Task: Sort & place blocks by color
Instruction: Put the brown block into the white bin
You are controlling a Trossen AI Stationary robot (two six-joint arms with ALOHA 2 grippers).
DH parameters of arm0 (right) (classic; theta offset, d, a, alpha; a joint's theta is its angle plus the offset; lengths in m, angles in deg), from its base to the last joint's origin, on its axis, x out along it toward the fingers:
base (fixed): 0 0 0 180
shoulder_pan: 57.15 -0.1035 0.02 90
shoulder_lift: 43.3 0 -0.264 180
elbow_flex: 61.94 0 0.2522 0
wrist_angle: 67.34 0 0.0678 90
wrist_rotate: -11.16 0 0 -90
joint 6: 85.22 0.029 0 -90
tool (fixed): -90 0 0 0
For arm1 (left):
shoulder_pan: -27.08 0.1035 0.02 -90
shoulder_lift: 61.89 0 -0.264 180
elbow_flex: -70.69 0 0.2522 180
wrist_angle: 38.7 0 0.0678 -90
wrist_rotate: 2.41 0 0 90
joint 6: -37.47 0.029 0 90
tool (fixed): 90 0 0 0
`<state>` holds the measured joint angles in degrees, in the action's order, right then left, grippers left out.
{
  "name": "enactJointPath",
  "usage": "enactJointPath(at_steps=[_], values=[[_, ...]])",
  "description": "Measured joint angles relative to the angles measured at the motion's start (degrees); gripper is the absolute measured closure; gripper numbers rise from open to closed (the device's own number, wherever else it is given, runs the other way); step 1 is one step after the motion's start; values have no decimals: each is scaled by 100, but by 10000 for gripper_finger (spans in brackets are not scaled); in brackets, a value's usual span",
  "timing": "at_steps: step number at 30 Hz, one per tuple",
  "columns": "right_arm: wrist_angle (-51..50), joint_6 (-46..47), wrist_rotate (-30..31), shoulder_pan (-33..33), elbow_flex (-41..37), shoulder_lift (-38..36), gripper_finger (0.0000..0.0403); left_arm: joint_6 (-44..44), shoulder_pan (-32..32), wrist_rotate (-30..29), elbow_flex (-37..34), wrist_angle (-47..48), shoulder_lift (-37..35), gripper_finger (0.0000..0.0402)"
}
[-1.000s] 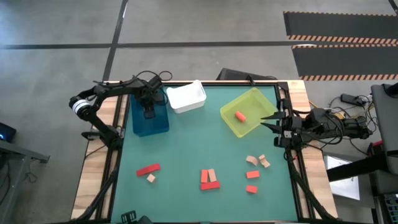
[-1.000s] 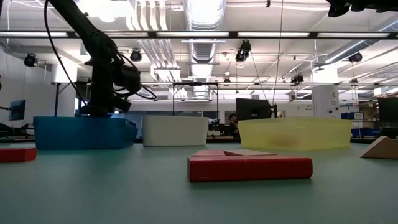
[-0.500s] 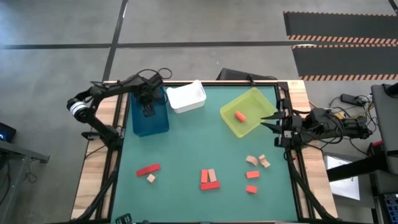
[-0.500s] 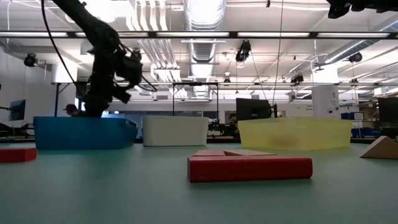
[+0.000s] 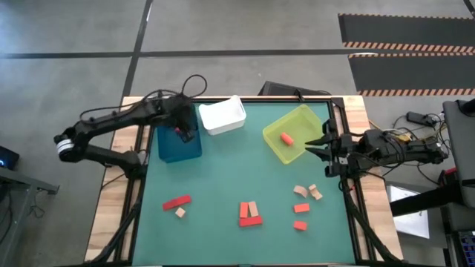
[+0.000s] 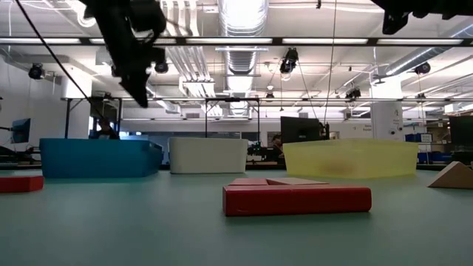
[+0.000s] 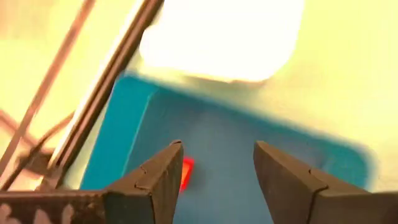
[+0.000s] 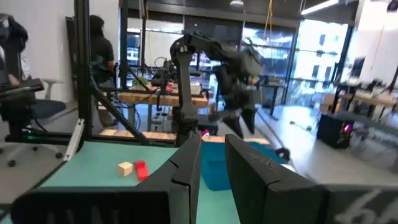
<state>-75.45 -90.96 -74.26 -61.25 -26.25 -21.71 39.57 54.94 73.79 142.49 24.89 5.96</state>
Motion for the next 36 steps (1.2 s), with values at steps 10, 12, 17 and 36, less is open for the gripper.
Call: enactJointPath(at_steps=[10,12,17,36], values=[[9,1257,-10,-1,227,945,340,-328,-1455,6,-513,-2460,-821,221],[-177,1549,-17,-1,344,1101,340,-327,-1660,9,-712,-2953,-913,221],[-935,2173,-22,-47,715,1500,340,-279,-1952,13,-1141,-3866,-1069,221],[-4681,5026,-29,-1026,2417,3048,340,-329,-1983,6,-1649,-4195,-1151,221]])
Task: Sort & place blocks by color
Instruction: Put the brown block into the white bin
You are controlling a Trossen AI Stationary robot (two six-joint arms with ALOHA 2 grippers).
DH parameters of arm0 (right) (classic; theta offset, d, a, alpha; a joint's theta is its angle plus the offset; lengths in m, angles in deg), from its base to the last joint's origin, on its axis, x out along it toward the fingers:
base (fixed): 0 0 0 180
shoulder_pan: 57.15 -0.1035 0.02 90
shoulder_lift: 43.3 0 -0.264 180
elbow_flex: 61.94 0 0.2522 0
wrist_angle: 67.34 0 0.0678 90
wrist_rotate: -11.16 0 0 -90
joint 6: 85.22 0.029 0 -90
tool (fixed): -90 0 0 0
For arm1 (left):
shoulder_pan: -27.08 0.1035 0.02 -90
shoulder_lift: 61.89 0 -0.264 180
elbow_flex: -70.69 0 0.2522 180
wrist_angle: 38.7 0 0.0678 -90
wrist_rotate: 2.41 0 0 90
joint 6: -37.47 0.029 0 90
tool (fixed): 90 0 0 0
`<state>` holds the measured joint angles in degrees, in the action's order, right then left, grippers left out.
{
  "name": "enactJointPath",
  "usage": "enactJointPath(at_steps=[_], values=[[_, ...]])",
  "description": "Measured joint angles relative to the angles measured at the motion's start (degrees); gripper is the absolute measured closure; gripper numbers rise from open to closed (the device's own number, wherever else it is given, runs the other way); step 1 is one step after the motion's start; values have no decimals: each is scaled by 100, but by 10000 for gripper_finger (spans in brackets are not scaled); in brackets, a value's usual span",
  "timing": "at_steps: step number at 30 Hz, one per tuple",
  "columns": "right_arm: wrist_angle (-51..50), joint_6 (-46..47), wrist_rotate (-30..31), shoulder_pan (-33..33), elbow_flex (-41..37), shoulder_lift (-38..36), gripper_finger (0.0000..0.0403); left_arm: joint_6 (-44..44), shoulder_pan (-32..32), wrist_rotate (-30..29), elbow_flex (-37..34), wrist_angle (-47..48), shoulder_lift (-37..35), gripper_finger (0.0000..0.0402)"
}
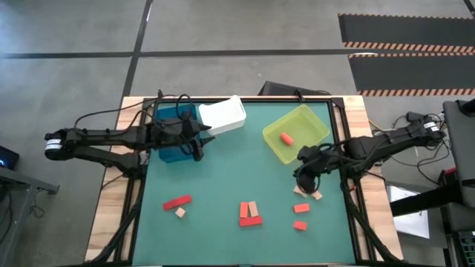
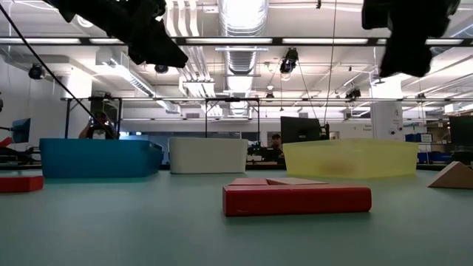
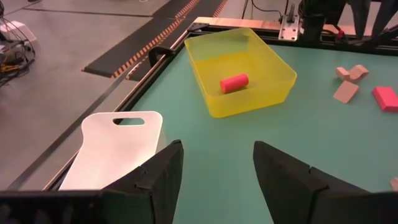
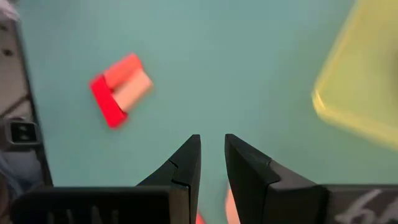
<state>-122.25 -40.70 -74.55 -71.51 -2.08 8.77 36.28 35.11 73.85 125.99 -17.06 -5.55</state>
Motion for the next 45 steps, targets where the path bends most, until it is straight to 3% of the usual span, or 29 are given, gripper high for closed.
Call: enactJointPath(at_steps=[9,19,23,35,40,45], values=[[-1528,1013,-57,-376,400,784,340,1,0,0,-2,-2,0,221],[-1736,1025,-295,-578,791,1811,334,1,0,0,-4,0,0,221],[-1732,1255,-466,-576,873,1939,302,1,0,0,-4,0,2,221],[-1702,1270,-481,-578,849,2475,153,-3,0,0,-7,0,2,221],[-1704,1132,-588,-576,849,2901,134,-3,0,0,-7,0,2,221],[-1685,890,-629,-576,840,3303,142,-3,0,0,-7,0,2,221]])
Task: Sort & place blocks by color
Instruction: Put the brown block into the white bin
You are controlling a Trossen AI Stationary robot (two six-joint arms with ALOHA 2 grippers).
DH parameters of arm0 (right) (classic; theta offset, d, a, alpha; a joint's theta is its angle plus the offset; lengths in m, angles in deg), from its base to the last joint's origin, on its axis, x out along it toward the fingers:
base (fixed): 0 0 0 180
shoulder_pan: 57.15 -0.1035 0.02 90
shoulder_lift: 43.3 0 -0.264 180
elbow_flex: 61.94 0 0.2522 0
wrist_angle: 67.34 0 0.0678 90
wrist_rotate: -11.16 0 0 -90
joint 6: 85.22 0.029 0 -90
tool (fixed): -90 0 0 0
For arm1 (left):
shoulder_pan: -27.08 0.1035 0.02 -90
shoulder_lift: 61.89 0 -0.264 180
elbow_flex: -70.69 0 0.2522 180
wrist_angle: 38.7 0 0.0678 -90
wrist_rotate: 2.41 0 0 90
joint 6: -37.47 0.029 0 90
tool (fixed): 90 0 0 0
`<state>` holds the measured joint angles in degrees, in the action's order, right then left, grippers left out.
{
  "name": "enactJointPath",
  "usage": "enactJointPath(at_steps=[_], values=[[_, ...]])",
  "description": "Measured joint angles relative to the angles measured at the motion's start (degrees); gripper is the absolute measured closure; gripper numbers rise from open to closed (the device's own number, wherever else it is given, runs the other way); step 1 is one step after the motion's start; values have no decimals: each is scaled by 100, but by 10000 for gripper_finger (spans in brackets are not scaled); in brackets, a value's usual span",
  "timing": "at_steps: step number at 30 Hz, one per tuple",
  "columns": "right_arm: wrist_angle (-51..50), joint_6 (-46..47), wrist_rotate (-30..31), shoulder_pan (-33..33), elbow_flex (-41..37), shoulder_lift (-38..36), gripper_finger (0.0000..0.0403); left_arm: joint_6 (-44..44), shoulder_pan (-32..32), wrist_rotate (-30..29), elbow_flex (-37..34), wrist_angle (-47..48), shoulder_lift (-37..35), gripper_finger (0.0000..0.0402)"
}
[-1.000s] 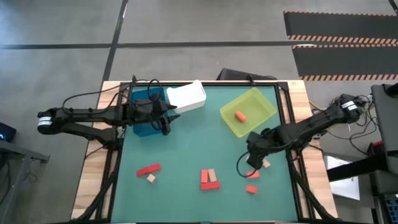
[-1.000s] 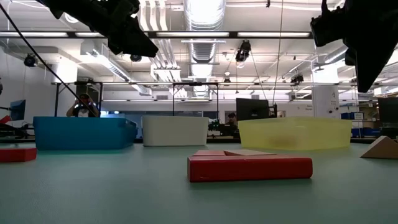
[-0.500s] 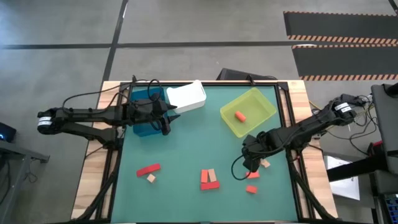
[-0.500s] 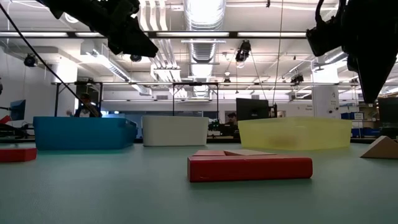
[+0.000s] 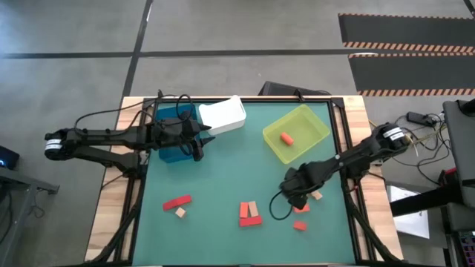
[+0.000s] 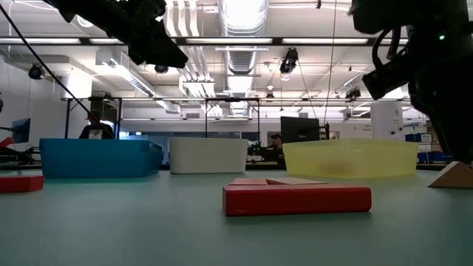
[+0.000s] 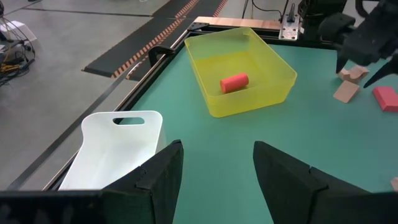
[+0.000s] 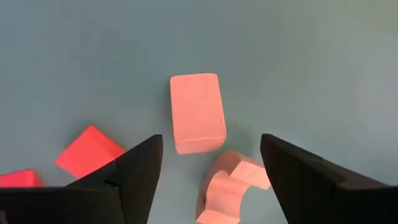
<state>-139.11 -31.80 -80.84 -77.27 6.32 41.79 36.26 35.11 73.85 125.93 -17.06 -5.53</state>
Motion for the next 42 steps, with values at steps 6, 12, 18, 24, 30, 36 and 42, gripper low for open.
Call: enactJointPath(at_steps=[6,12,18,24,30,36,42], values=[[47,-163,-2,0,0,287,159,0,0,-1,0,0,0,221],[223,-301,2,0,-3,417,175,0,0,-2,0,1,1,221],[350,-337,2,0,-3,486,204,0,2,-2,0,2,2,221],[353,-340,2,0,-3,481,256,0,2,-2,-41,-1,2,221],[383,-337,2,2,-3,470,282,0,2,-2,-66,3,2,221],[423,-336,2,2,-3,457,280,0,2,-2,-66,4,2,221],[395,-387,4,2,117,273,277,6,2,-2,-66,-60,-8,221]])
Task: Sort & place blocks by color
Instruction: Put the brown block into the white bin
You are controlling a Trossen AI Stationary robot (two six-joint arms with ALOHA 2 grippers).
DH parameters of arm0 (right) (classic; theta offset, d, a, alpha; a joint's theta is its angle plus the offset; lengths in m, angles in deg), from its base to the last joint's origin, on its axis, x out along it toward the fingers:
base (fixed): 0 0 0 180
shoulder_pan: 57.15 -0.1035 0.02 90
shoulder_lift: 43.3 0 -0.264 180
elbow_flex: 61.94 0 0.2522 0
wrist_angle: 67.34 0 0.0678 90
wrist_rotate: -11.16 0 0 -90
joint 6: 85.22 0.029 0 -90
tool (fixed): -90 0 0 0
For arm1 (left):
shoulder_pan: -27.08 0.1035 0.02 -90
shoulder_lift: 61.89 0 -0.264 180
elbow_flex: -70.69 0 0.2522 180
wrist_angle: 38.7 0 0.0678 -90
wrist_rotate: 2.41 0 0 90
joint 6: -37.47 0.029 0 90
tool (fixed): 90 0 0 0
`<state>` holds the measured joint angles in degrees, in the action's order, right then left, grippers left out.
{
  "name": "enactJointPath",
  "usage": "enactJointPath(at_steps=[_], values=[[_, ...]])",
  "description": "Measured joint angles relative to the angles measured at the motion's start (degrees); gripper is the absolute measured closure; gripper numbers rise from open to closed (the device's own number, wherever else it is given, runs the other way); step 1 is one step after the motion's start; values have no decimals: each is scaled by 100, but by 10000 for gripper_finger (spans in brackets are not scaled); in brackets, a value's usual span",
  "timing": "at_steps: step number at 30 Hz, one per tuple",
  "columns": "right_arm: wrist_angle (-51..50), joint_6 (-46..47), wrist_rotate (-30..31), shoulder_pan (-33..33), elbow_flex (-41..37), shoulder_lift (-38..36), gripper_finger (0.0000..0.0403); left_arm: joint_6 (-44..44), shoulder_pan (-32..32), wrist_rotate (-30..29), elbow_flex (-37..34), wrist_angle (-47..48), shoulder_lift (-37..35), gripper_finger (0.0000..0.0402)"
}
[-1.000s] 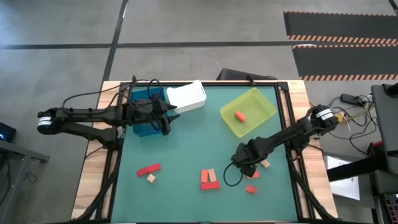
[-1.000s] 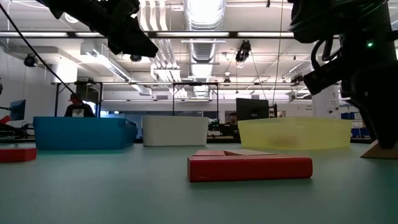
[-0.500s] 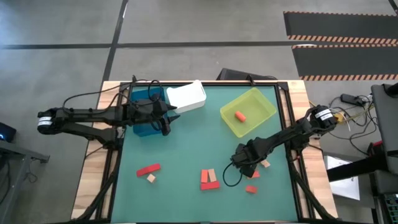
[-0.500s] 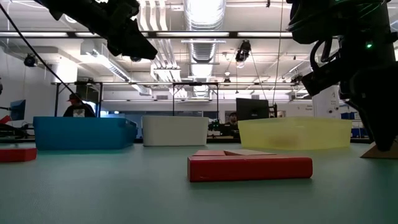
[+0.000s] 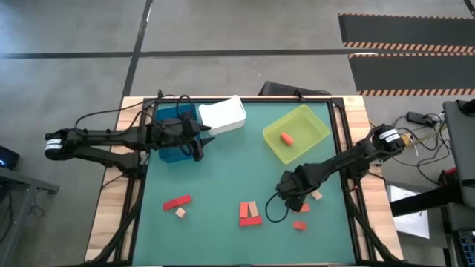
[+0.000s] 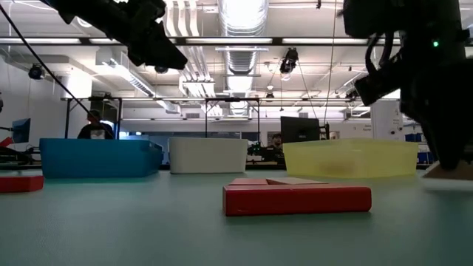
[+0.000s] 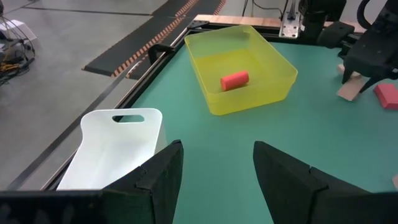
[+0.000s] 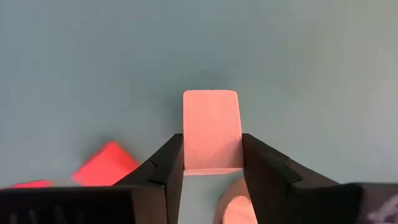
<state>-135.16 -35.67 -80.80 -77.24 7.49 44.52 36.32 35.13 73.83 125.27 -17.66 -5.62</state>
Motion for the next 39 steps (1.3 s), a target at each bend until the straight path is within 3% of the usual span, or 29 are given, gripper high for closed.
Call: enactJointPath(at_steps=[5,13,17,31,39], values=[[-49,-78,94,2,267,-367,275,235,0,-2,-67,-420,-18,221],[-44,-283,1119,17,948,-945,274,738,0,-16,-509,-1770,-155,221],[3,-753,1502,174,1417,-978,274,994,-2,-318,-609,-2077,-352,221],[110,-3377,1611,1655,3207,-199,273,1195,-1,-428,-906,-2178,-1480,221],[1428,-5152,1695,2665,4111,618,273,1051,-2,-421,-1153,-2181,-1801,221]])
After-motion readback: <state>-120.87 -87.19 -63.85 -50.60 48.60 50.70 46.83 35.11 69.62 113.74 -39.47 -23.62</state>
